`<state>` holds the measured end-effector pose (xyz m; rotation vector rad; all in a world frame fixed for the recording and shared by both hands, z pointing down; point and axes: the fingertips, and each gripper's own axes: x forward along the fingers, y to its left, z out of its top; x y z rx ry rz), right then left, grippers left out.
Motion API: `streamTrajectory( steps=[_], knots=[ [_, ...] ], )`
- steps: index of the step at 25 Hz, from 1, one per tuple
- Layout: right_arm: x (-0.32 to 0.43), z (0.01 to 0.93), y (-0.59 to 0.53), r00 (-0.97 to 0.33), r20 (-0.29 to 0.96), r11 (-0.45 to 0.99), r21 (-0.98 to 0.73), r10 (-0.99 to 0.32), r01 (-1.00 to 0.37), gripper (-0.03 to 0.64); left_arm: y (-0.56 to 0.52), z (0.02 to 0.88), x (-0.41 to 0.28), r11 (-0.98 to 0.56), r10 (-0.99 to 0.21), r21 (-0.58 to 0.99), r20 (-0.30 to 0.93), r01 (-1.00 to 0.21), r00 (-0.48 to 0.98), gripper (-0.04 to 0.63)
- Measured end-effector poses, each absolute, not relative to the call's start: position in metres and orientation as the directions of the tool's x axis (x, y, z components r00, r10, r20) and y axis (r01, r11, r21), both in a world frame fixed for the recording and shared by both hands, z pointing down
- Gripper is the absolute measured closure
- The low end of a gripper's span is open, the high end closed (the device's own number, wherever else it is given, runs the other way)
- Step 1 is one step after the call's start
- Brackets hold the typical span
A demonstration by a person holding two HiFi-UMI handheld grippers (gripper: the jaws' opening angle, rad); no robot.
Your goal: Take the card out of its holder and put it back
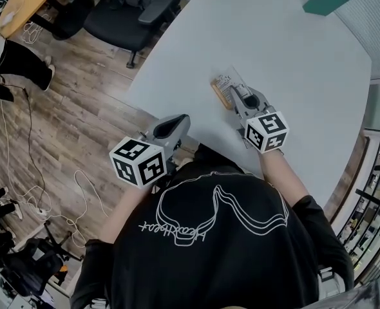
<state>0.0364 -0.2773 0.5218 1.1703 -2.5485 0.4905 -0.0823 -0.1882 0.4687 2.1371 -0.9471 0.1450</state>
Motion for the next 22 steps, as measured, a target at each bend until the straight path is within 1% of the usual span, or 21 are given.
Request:
streamTrajectory(
  steps=[13,17,20,22],
  knots=[
    [0.039,0.537,-0.275,-0.605,0.426,0.589,-0.185,-0.673,-0.786,0.587,-0.17,0.467,-0.088,-0.408,-0.592,0.599,0.401,-0.689,0.699,0.583],
    [0.045,0.529,-0.277,-0.574,0.409,0.561,-0.167,-0.709,-0.811,0.509,-0.163,0.461,-0.09,-0.416,-0.595,0.592,0.397,-0.69,0.699,0.583],
    [0.049,0.516,-0.275,-0.555,0.383,0.536,-0.166,-0.739,-0.828,0.497,-0.158,0.455,-0.094,-0.428,-0.596,0.586,0.39,-0.689,0.702,0.583],
    [0.054,0.505,-0.27,-0.537,0.357,0.513,-0.167,-0.764,-0.842,0.47,-0.154,0.45,-0.095,-0.441,-0.595,0.581,0.382,-0.684,0.707,0.583]
  ],
)
